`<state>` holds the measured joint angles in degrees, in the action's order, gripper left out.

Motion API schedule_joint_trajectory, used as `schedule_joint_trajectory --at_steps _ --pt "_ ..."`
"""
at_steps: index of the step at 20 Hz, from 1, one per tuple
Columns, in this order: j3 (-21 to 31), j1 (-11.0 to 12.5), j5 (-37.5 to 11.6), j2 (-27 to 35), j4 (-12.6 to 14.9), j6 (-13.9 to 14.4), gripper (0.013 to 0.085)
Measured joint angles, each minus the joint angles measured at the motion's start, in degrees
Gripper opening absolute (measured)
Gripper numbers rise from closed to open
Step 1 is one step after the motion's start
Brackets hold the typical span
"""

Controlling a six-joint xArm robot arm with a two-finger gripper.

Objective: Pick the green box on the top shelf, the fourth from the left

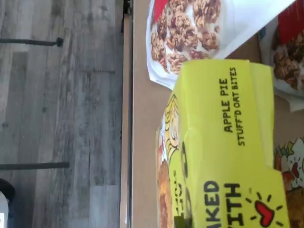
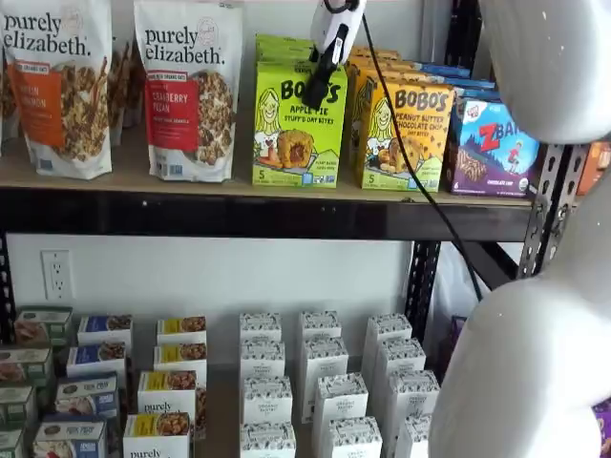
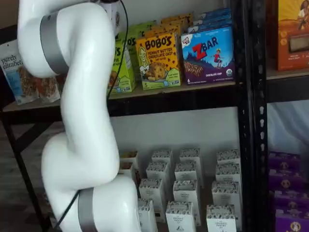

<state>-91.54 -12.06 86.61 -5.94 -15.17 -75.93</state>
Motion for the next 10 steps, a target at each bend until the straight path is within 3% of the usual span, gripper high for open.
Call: schedule_joint_trajectory --at_steps 5,10 --pt "-2.16 -0.38 3.7 1.07 1.46 0.45 0.029" --pt "-2.88 -0.48 6.03 1.02 1.24 0.74 0.029"
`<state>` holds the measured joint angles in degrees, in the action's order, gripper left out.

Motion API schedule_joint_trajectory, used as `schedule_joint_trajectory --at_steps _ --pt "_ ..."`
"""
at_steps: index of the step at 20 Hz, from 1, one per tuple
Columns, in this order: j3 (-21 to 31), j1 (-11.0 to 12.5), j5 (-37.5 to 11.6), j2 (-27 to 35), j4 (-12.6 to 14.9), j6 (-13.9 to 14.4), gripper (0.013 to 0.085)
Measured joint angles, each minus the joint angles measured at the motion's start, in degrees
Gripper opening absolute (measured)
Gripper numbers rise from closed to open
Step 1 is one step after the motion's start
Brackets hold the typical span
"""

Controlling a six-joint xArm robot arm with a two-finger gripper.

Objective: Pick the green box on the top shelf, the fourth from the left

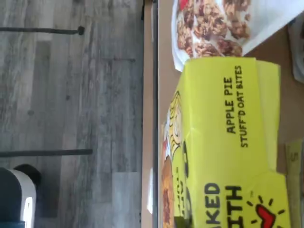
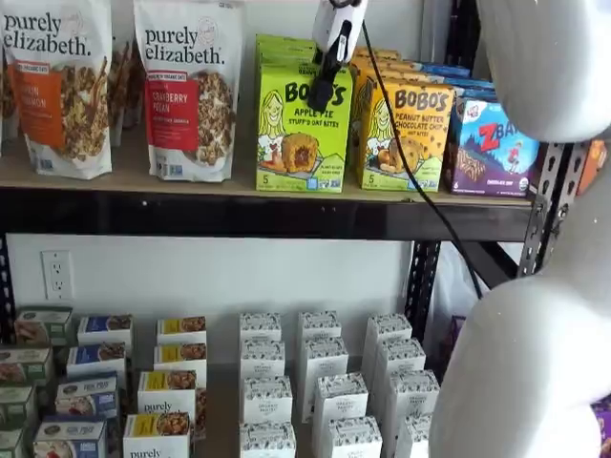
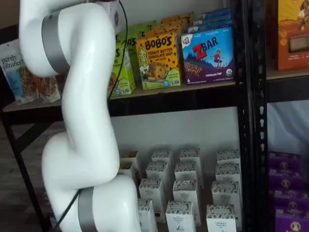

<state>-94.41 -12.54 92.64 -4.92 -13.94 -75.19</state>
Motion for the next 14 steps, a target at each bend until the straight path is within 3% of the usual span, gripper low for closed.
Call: schedule_joint_trajectory --at_steps 14 --pt "-0.54 -0.03 5.22 -1.75 0.2 0.53 0.029"
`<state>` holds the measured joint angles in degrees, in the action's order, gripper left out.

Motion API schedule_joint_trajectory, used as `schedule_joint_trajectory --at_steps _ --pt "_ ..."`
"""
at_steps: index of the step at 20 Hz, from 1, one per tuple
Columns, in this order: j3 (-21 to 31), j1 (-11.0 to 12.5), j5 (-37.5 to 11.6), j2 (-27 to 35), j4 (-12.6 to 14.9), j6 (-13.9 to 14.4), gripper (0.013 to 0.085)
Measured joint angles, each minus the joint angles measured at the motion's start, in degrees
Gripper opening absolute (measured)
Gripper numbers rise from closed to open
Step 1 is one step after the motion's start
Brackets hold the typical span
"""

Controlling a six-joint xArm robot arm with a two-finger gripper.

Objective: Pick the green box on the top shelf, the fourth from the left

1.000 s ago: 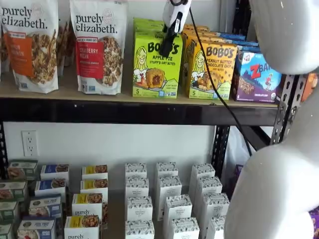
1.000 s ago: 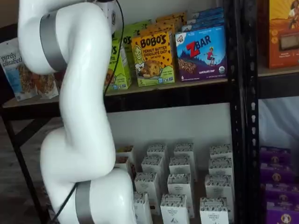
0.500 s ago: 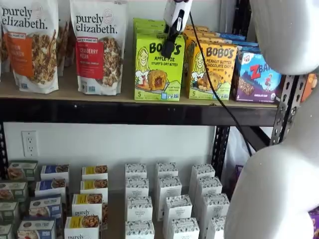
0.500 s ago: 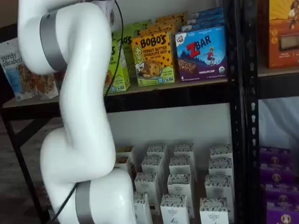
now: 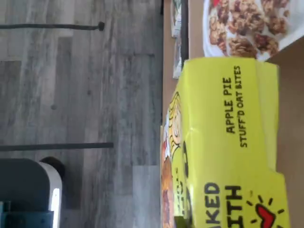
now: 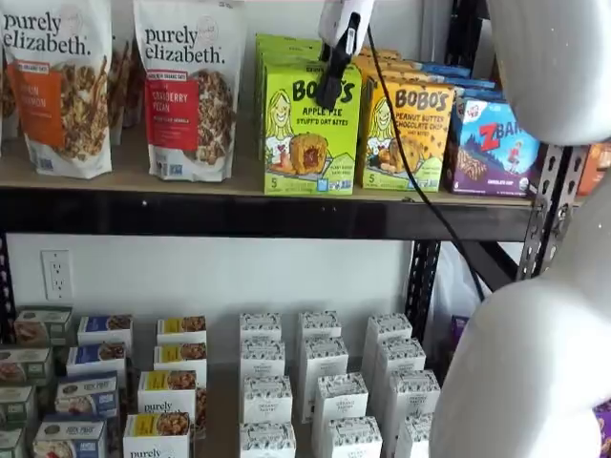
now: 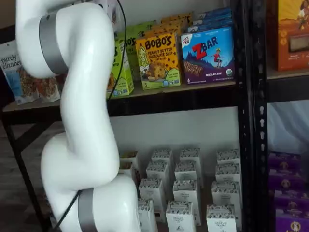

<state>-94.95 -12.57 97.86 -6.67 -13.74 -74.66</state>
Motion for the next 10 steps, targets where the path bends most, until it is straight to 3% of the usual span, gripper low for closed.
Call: schedule_joint_trajectory --at_steps 10 --pt "3.18 0.75 1.43 -4.33 -1.93 -0.13 0.029"
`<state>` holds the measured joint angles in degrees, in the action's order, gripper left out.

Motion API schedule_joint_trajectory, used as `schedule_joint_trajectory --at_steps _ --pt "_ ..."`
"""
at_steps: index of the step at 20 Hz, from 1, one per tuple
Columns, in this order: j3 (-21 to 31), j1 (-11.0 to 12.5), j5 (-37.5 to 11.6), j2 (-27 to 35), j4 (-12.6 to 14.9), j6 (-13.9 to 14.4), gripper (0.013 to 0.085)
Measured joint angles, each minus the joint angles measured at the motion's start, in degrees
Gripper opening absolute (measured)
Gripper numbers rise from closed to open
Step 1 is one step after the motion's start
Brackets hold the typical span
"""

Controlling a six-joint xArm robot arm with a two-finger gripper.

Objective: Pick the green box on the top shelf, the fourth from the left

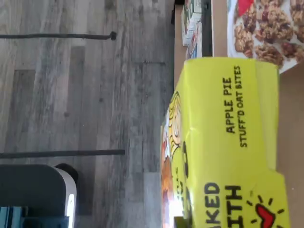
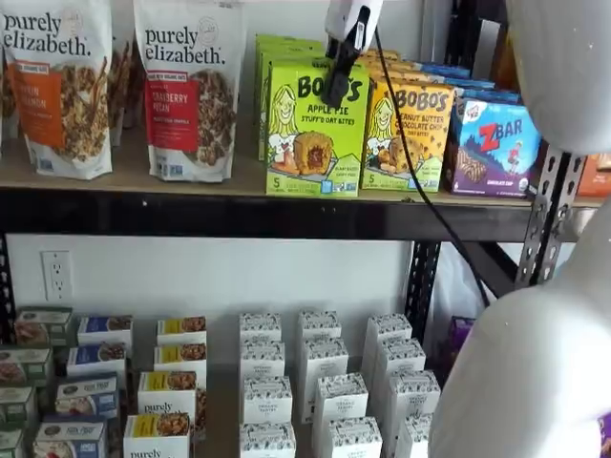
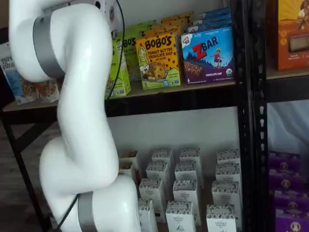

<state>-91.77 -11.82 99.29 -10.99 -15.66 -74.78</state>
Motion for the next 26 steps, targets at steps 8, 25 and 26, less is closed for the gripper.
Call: schedule_joint_trajectory --at_steps 8,25,26 --pt "4.14 0.57 -0.45 -4.25 -0.38 -0.45 0.029" --pt "14.38 2.15 -1.51 -13.42 -0.5 -2.2 0.029" --pt "15.04 2.32 -1.8 -13.97 -0.59 -2.37 0.029"
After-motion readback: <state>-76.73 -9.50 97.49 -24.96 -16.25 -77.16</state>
